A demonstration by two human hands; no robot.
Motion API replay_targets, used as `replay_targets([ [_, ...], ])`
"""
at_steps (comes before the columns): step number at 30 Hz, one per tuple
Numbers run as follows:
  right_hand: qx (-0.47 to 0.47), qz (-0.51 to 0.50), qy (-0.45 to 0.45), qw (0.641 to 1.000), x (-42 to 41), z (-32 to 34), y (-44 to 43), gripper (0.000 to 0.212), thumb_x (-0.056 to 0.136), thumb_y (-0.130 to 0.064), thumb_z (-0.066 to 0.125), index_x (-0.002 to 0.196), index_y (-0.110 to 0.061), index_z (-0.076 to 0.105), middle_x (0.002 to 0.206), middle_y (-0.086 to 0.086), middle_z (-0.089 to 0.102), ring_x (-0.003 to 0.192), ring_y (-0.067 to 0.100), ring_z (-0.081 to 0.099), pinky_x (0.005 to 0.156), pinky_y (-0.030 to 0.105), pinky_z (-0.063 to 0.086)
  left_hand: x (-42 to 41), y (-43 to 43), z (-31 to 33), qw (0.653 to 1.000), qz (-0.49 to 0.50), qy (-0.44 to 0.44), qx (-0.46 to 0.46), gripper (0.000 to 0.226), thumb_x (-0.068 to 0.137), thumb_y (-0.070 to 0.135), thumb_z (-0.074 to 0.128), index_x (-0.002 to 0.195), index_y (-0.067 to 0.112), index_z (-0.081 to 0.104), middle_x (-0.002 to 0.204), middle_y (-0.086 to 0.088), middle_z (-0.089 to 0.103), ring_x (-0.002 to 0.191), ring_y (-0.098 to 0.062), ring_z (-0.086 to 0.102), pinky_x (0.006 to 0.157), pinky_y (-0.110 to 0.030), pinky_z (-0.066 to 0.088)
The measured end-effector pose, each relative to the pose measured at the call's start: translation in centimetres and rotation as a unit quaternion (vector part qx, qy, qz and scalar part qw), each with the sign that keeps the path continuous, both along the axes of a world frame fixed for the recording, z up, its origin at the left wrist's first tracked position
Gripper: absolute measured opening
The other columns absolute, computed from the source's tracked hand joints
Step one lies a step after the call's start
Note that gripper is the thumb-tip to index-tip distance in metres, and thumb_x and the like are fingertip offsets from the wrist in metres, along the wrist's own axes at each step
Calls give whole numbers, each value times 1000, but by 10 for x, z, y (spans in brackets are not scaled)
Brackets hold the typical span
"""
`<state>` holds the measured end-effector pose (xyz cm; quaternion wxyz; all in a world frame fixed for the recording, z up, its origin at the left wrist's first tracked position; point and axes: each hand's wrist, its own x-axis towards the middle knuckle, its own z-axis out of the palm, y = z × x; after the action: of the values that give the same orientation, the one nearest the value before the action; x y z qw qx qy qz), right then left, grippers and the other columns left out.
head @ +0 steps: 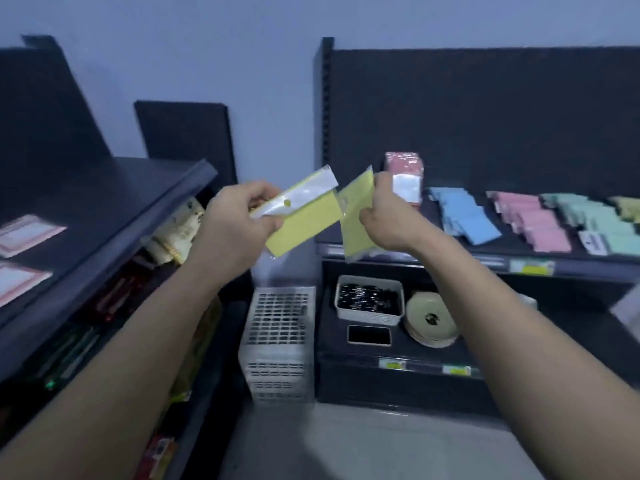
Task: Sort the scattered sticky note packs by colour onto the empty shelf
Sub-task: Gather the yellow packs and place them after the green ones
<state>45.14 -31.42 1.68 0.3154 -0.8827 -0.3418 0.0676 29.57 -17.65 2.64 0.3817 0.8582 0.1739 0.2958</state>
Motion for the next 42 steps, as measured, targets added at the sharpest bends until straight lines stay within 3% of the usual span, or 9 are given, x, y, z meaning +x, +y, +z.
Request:
replay_targets([
  [4,-7,-73,-7,997,63,-3,-110,31,96,-6,35,124,-3,25,93,21,60,80,37,61,69,44,51,94,-91,-5,996,-81,6,-21,32,82,1,63,77,33,59,84,4,66,75,-13,57,71,-28,47],
  [8,1,-151,-8,988,127,-2,-224,21,98,-10,39,115,-12,27,81,8,54,62,28,57,43,26,46,183,-191,-7,987,-158,3,-14,34,80,1,64,79,35,61,88,4,68,76,-10,58,65,-18,46],
  [12,0,-218,-30,976,183,0,-311,26,98,-16,44,120,-9,33,95,14,58,83,37,60,72,49,53,248,-271,-4,979,-206,4,-5,27,81,1,63,85,28,64,87,7,67,77,-11,58,67,-18,45],
  [17,22,-272,-31,962,237,-9,-385,22,95,-16,51,110,-13,36,97,17,61,74,38,64,69,50,55,314,-331,-4,969,-246,8,-5,25,80,0,63,84,25,65,85,3,68,77,-13,58,69,-24,43],
  [21,0,-328,-13,945,273,-19,-435,28,91,-6,45,114,-18,35,96,12,59,68,35,66,69,49,56,370,-370,-9,961,-275,9,-1,27,79,1,64,82,28,64,85,2,68,78,-15,59,70,-28,46],
  [25,-25,-369,-14,929,317,-24,-478,39,85,-1,38,118,-20,33,98,15,58,74,36,64,70,52,56,427,-405,-14,951,-308,11,-3,31,80,0,64,78,31,61,85,4,67,74,-11,56,60,-18,44],
  [28,-43,-385,-29,921,356,-25,-501,34,85,-2,38,112,-21,37,97,13,57,78,36,62,69,52,56,472,-425,-15,946,-324,1,-5,27,79,-1,64,82,26,64,85,1,68,74,-14,57,67,-26,47],
  [36,-114,-395,-59,910,470,-22,-542,27,90,-10,51,113,-22,59,108,8,61,91,29,54,74,32,46,584,-455,-8,941,-337,14,18,24,81,1,64,85,25,64,81,9,66,72,-11,56,62,-20,43],
  [42,-197,-323,-15,925,548,-52,-564,47,90,-3,43,128,-27,56,126,8,58,108,30,57,81,33,48,639,-476,-16,944,-324,55,30,23,83,1,62,87,24,64,85,5,67,82,-25,63,73,-38,52],
])
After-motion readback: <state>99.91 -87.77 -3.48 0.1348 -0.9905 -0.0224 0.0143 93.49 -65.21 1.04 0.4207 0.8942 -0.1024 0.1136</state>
